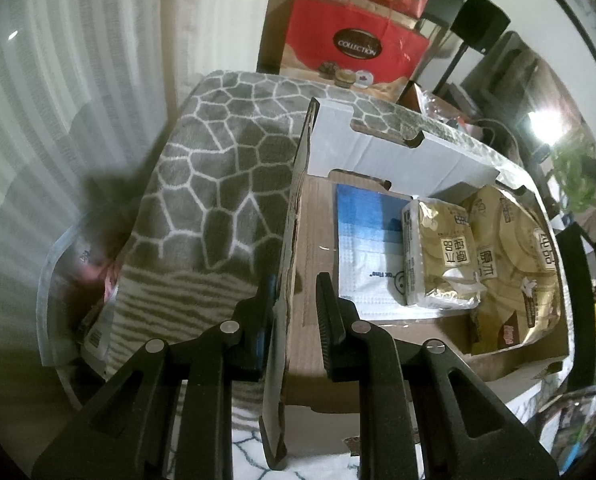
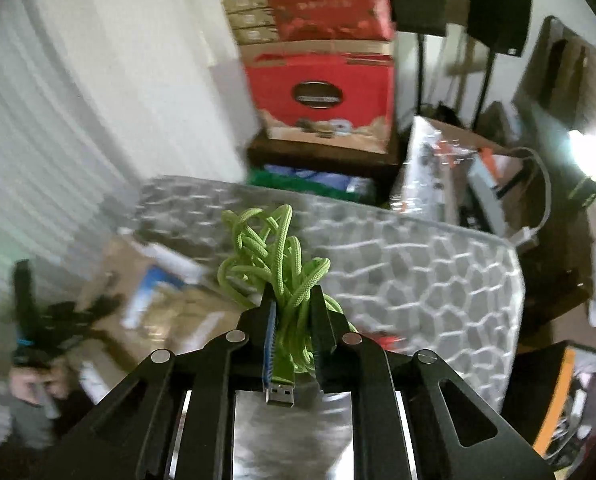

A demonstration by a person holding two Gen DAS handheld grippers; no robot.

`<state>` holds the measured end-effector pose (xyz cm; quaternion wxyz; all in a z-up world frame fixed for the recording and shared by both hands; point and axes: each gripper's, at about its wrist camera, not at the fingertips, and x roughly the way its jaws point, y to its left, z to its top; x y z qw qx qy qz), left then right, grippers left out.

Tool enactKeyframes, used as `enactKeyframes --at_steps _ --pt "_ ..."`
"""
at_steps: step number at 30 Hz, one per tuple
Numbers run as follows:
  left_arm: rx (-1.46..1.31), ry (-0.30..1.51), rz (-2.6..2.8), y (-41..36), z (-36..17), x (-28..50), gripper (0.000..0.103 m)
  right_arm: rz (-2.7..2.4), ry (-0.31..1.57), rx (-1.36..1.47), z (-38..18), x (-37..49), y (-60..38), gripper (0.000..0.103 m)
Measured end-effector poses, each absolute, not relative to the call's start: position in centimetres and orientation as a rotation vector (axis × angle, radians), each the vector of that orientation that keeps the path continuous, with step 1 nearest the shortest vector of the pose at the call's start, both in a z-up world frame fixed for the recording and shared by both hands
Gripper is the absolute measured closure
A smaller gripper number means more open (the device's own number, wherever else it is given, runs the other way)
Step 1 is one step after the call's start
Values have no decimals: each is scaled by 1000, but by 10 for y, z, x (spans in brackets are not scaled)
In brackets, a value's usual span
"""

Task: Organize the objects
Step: 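Grasp the green braided cable bundle with the right tool, then carry the green cable into the box and release it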

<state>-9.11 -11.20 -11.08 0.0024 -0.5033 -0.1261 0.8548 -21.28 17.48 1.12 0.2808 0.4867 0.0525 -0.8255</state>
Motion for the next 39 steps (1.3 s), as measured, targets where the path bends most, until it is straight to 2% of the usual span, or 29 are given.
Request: enactKeyframes --at_steps 8,17,29,32,35,36,39 --pt "-1580 -397 2681 -112 -111 -92 86 -1963 -29 1391 4 -191 107 89" --pt "-1581 -395 2683 -112 -111 -92 86 -1803 -201 1536 -44 -195 45 89" --pt "-1581 -400 2680 -115 -114 -94 86 -1681 -588 1655 -105 -198 14 87" --pt "-1581 -399 2680 -114 -114 -94 86 -1714 -605 1675 -114 -196 11 83" --pt "-1581 -392 2682 -114 -114 -94 86 -1782 -566 1677 -112 -194 12 68" --pt "-1581 -391 2683 -114 -114 -93 86 -1817 -533 1678 -110 -193 13 56" --pt "-1581 -394 2682 -114 -114 -93 86 -1886 -435 1638 -96 -192 16 52"
